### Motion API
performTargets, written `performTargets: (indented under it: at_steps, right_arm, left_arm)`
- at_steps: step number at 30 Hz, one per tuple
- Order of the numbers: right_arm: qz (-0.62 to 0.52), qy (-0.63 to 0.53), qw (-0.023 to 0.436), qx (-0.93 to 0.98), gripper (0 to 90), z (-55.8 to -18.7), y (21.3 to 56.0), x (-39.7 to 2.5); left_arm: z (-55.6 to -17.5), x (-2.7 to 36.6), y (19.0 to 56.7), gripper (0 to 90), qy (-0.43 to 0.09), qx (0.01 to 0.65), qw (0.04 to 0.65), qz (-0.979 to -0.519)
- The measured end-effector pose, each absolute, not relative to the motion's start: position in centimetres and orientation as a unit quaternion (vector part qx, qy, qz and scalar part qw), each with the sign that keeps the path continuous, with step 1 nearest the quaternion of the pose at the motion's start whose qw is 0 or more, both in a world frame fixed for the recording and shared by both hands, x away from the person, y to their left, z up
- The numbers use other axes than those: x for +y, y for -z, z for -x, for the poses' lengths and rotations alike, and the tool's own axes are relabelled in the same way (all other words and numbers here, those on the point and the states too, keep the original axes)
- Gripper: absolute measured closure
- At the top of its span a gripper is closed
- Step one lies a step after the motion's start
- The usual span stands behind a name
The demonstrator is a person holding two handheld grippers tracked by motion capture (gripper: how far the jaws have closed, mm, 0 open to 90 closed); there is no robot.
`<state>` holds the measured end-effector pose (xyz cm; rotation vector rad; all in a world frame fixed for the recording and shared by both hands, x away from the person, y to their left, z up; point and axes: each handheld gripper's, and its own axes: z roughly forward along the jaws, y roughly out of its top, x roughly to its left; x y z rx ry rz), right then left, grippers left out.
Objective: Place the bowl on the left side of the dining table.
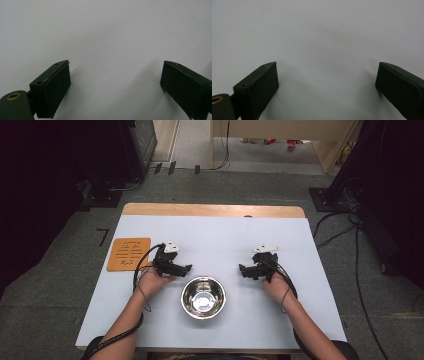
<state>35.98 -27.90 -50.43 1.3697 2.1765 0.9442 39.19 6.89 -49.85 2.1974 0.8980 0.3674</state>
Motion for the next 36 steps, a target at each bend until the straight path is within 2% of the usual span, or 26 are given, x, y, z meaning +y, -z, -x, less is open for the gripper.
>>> performTargets:
  at_steps: [13,18,36]
  right_arm:
    - [-0.490,-0.338,0.199,0.778,4.4,-36.0,50.4,-27.9]
    - [-0.490,-0.338,0.199,0.778,4.4,-36.0,50.4,-27.9]
    - [-0.490,-0.338,0.199,0.778,4.4,-36.0,50.4,-27.9]
  left_arm:
    - [-39.3,6.5,49.4,9.6,-0.139,0.364,0.342,-0.855]
    - [-39.7,6.8,49.0,14.0,-0.119,0.391,0.348,-0.844]
    - [-39.6,7.0,47.8,16.6,-0.113,0.384,0.353,-0.846]
